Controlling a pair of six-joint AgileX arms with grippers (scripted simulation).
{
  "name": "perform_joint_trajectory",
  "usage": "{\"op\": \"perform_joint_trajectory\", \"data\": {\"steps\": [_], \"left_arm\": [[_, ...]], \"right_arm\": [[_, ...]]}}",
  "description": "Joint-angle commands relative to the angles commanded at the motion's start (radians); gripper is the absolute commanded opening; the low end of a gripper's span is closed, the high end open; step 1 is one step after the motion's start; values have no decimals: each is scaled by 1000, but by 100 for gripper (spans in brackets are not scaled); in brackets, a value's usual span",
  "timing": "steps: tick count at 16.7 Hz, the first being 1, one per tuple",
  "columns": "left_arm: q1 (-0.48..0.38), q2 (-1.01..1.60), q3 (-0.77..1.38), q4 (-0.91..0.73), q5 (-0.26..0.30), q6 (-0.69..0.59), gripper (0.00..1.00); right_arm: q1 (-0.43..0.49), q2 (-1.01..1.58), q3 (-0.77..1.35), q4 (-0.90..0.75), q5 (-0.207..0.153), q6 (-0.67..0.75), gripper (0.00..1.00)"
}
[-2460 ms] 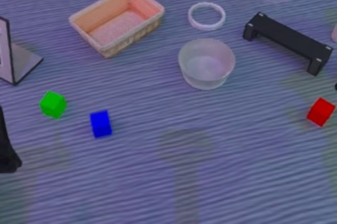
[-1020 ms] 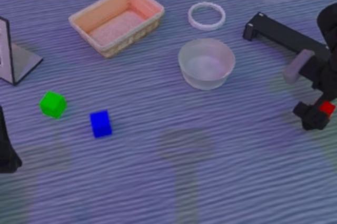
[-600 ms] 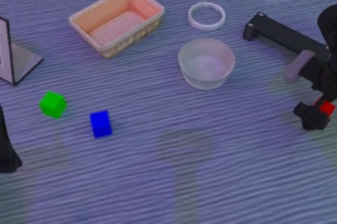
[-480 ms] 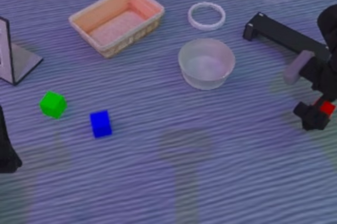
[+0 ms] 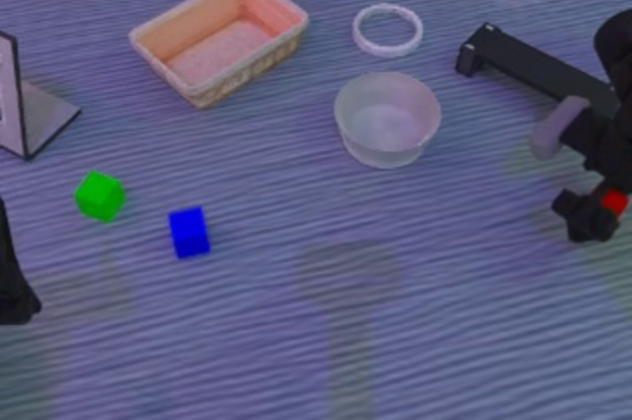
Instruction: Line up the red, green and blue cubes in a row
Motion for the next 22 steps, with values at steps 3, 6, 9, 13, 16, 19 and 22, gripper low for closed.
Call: {"op": "perform_joint_trajectory", "data": {"steps": [3,6,9,13,16,19,22], "left_arm": [[0,0,0,0,0,0,100],[0,0,0,0,0,0,100],[0,0,0,0,0,0,100],[0,0,0,0,0,0,100],[0,0,0,0,0,0,100],[0,0,0,0,0,0,100],[0,0,0,0,0,0,100]], "right_arm": [[0,0,0,0,0,0,0],[0,0,0,0,0,0,0],[0,0,0,0,0,0,0],[1,-52,19,-52,-16,18,0],[2,-92,72,-151,-17,19,0],[8,-138,126,-254,-17,17,0],[9,-152,138,-273,-17,17,0]]}}
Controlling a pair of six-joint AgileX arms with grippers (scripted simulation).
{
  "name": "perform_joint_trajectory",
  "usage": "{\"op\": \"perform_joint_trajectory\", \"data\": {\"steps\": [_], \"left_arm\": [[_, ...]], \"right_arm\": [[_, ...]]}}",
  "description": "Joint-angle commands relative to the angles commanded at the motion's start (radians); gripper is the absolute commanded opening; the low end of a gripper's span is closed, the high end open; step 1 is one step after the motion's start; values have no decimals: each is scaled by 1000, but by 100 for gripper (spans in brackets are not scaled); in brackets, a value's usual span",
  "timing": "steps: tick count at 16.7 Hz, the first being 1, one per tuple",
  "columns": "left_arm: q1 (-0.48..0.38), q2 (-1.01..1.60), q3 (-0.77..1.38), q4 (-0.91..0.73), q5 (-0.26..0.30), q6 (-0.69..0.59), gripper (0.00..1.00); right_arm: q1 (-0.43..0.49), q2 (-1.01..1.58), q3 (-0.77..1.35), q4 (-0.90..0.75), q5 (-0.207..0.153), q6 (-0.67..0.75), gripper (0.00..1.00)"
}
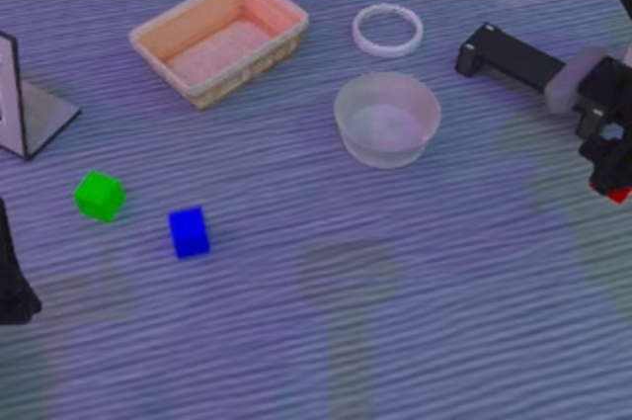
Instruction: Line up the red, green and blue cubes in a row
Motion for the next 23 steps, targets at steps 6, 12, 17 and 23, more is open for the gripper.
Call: {"op": "perform_joint_trajectory", "data": {"steps": [6,12,17,23], "left_arm": [[0,0,0,0,0,0,100],[0,0,0,0,0,0,100],[0,0,0,0,0,0,100],[0,0,0,0,0,0,100]], "right_arm": [[65,40,58,-26,0,10,0],[419,182,308,-150,-1,66,0],[763,292,525,-254,-2,119,0],[886,326,617,-290,2,147,0]]}}
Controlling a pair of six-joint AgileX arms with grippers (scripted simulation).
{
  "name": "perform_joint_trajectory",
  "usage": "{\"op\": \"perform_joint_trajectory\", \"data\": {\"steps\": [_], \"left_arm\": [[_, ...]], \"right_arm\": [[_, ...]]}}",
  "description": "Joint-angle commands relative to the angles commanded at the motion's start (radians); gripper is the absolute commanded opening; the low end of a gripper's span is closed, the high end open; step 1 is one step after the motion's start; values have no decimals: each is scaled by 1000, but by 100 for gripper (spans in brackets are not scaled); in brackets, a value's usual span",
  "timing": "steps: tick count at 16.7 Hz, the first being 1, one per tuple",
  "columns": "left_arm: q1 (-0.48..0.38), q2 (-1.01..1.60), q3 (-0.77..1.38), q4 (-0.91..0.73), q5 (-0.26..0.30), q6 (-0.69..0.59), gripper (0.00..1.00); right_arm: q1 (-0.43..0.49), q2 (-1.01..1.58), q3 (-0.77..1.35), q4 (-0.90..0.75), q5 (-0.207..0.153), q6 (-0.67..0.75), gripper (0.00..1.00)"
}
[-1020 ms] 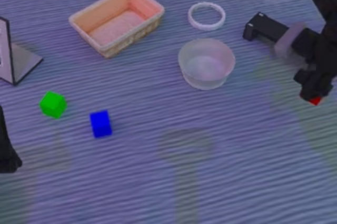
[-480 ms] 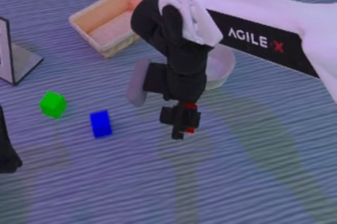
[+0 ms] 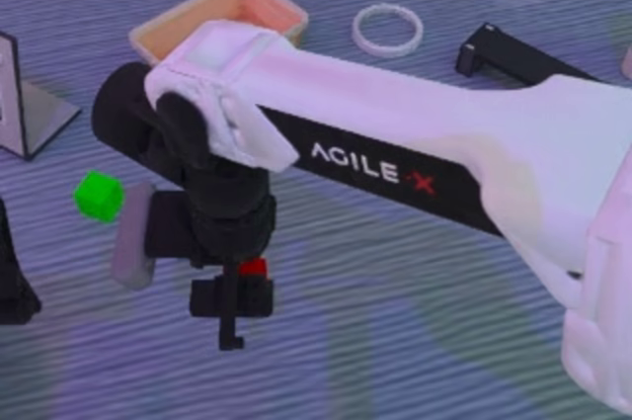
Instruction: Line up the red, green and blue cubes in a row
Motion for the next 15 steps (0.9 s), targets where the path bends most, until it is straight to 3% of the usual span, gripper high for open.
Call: {"op": "perform_joint_trajectory", "data": {"steps": [4,11,15], "left_arm": [[0,0,0,0,0,0,100],[0,0,0,0,0,0,100],[0,0,0,0,0,0,100]], "right_arm": [[-2,-2,-18,19,-1,2,0],[1,36,-198,236,0,3,0],[2,39,-210,249,1,2,0]]}}
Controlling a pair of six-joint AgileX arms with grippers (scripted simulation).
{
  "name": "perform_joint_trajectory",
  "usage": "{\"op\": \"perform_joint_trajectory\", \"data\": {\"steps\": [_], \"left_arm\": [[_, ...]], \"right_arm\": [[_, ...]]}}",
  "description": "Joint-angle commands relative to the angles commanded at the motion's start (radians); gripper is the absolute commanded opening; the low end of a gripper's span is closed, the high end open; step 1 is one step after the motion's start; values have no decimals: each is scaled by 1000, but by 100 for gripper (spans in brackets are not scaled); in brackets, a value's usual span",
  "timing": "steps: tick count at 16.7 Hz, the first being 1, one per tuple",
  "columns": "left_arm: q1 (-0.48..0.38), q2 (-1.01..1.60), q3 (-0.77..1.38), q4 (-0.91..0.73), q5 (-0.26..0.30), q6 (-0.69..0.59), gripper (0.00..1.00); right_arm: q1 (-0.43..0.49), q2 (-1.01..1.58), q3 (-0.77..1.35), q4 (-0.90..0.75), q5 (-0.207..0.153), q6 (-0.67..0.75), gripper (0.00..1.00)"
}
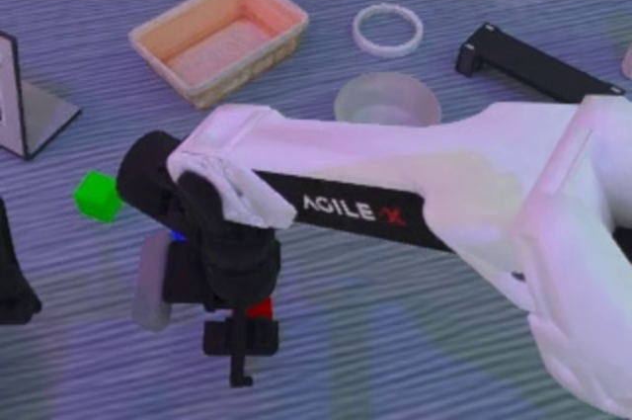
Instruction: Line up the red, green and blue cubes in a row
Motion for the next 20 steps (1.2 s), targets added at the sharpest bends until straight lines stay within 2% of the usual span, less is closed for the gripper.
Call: {"op": "perform_joint_trajectory", "data": {"steps": [1,14,20], "left_arm": [[0,0,0,0,0,0,100],[0,0,0,0,0,0,100],[0,0,0,0,0,0,100]], "right_arm": [[0,0,0,0,0,0,0],[0,0,0,0,0,0,98],[0,0,0,0,0,0,100]]}}
